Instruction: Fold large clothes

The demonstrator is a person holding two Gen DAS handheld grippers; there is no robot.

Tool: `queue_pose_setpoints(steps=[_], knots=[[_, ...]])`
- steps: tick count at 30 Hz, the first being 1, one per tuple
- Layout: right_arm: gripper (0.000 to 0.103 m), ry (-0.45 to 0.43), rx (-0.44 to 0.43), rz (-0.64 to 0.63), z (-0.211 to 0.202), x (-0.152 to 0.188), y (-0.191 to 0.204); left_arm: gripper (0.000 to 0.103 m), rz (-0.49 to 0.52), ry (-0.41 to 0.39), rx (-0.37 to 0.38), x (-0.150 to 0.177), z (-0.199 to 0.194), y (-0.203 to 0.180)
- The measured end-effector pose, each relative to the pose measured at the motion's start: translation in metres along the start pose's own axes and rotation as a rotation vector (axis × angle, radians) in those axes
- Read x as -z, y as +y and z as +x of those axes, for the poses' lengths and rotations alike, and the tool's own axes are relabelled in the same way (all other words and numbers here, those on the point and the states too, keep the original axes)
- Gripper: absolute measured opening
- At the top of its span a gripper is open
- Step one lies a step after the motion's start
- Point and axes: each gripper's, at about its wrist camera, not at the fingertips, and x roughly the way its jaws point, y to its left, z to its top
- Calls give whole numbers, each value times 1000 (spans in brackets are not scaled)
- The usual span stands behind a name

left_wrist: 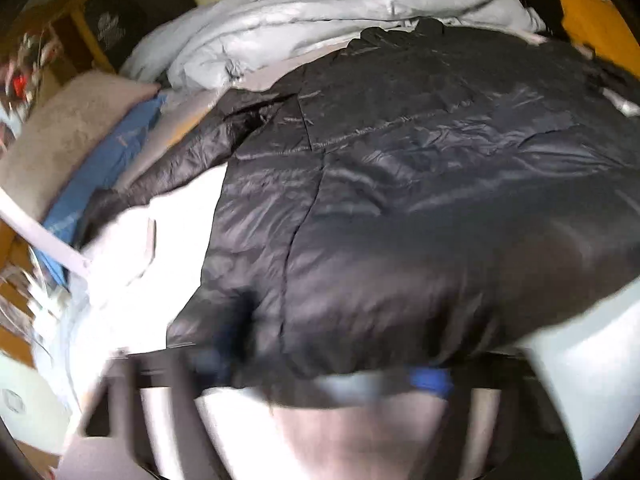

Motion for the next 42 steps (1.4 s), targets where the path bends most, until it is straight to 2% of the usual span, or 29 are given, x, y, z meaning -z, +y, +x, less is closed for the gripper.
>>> queue_pose_setpoints(steps=[1, 2, 5, 8, 11, 15, 17, 19, 20, 24, 28, 30, 34, 36, 38, 42], knots=[[26, -3, -17, 18, -1, 1, -2, 32, -14, 6, 32, 1, -2, 2], [20, -15, -37, 33, -6, 2, -4, 28, -16, 12, 62, 2, -5, 3], [16, -58, -25, 46, -21, 5, -3, 25, 5, 13, 60, 6, -19, 1], [15, -59, -38, 57, -39, 15, -2, 25, -20, 41, 97, 20, -34, 6], [16, -43, -61, 28, -53, 34, 0, 26, 0, 55, 142, 41, -52, 13], [19, -30, -91, -20, -66, 66, 2, 32, -45, 64, 231, 66, -68, 29], [20, -24, -111, 3, -70, 70, -2, 33, -39, 65, 237, 71, -75, 30], [24, -55, -90, 5, -78, 65, -4, 33, -45, 50, 223, 70, -81, 32], [29, -73, -74, 4, -81, 62, -5, 34, -46, 42, 217, 67, -83, 33], [38, -132, -41, 30, -88, 35, -16, 41, -70, -3, 209, 42, -92, 46], [59, -204, 19, 100, -92, 4, -23, 49, -66, -64, 168, 8, -98, 54], [59, -227, 46, 130, -83, -17, -20, 53, -62, -88, 150, -12, -96, 51], [62, -218, 83, 129, -61, -47, -14, 70, -41, -147, 83, -47, -83, 43], [67, -213, 87, 145, -52, -59, -16, 72, -31, -147, 53, -65, -69, 40], [75, -207, 88, 171, -40, -71, -21, 72, -37, -111, 43, -78, -51, 38], [76, -222, 62, 211, -23, -77, -28, 74, -60, -115, 28, -86, -23, 39]])
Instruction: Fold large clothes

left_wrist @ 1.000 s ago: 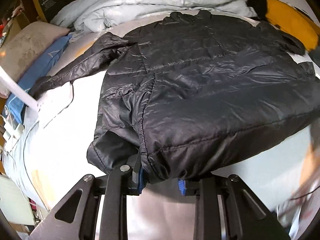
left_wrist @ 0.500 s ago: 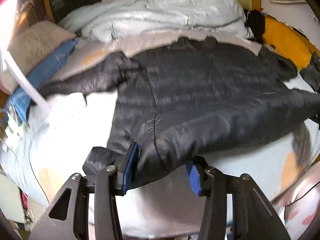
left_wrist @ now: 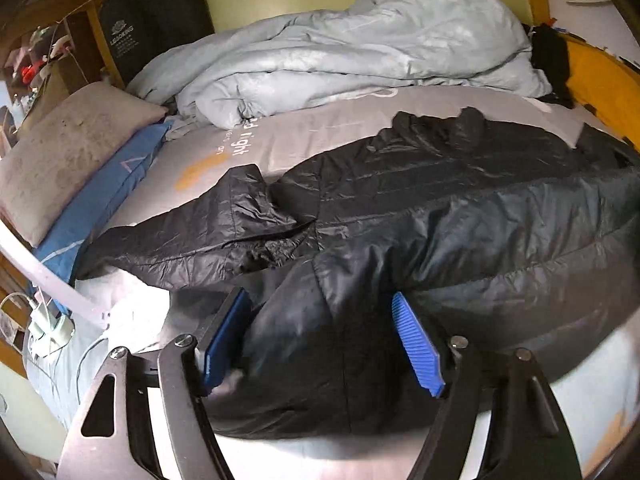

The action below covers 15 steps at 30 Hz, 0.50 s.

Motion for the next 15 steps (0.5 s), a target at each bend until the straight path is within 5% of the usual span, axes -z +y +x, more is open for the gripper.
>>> queue_pose_setpoints(steps=[6, 12, 15], knots=[[81, 51, -12, 34, 20, 6, -8, 83, -61, -25, 16, 0, 23, 15], [91, -44, -3, 140, -2, 5, -35, 93, -184, -29, 130, 4, 6, 35], [91, -66, -117, 241, -12, 5, -55, 93, -183, -5, 138, 9, 5, 36]])
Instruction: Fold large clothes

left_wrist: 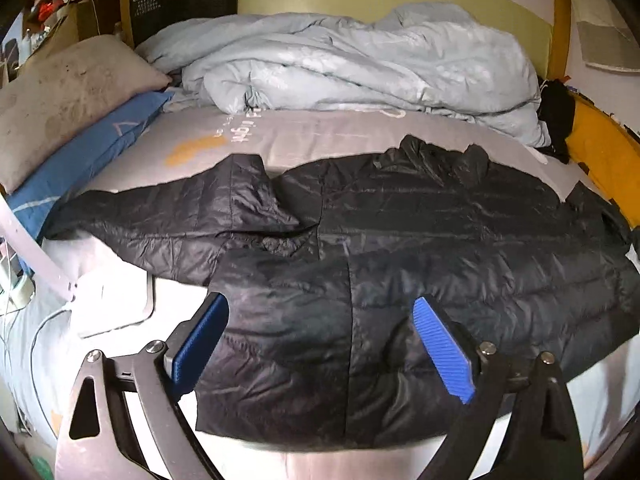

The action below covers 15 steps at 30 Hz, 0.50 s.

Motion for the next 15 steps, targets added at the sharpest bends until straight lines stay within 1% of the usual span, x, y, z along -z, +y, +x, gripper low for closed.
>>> queue_pose_setpoints(steps=[1, 3, 5, 6, 7, 8, 9, 10, 11, 12, 13, 14, 15], knots=[[91, 23, -82, 27, 0, -1, -4, 93, -7, 12, 10, 1, 1, 2], [85, 51, -197, 57, 0, 0, -8, 93, -49, 36, 59, 3, 2, 8], [68, 67, -259, 46, 0, 1, -5, 93, -98, 75, 143, 4, 5, 15], [65, 76, -276, 34, 2, 2, -2, 93, -110, 92, 172, 4, 7, 17], [58, 88, -282, 8, 5, 2, 4, 92, -119, 105, 185, 3, 11, 17], [55, 102, -272, -13, 10, 3, 9, 90, -121, 112, 186, 1, 15, 17], [53, 144, -235, -43, 21, 6, 16, 88, -104, 116, 192, -3, 24, 15], [45, 191, -190, -59, 33, 11, 20, 78, -62, 127, 173, -7, 37, 10], [38, 233, -160, -53, 46, 15, 20, 65, -24, 136, 127, -8, 48, 8], [38, 265, -146, -40, 55, 19, 19, 63, 10, 139, 63, -9, 59, 6], [37, 320, -116, -16, 69, 24, 14, 60, 18, 146, 52, -9, 68, 7], [37, 345, -89, 4, 76, 27, 8, 49, 10, 157, 57, -10, 75, 8], [37, 354, -68, 26, 81, 28, 1, 44, -5, 160, 62, -11, 79, 10]])
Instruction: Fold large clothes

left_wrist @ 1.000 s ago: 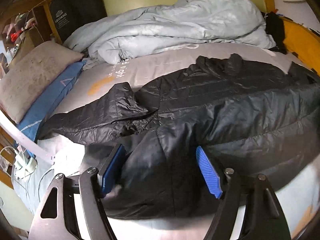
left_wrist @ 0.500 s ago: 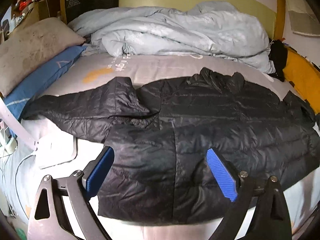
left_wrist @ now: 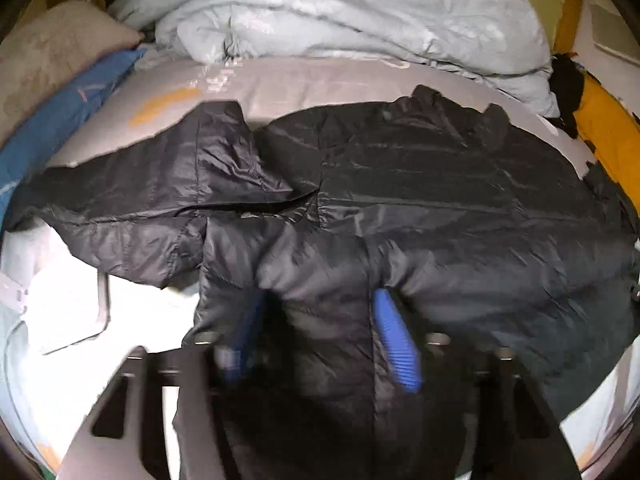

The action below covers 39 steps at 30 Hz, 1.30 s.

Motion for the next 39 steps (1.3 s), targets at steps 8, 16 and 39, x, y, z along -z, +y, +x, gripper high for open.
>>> queue_pose_setpoints(steps=[8, 16, 39], knots=[[56, 4, 105, 25, 5, 0, -20, 36, 27, -115, -14, -9, -28, -4], [83, -85, 116, 37, -21, -2, -33, 82, -35, -169, -86, -7, -73, 10], [5, -54, -73, 132, -44, 8, -47, 9, -207, 20, 76, 10, -44, 50]])
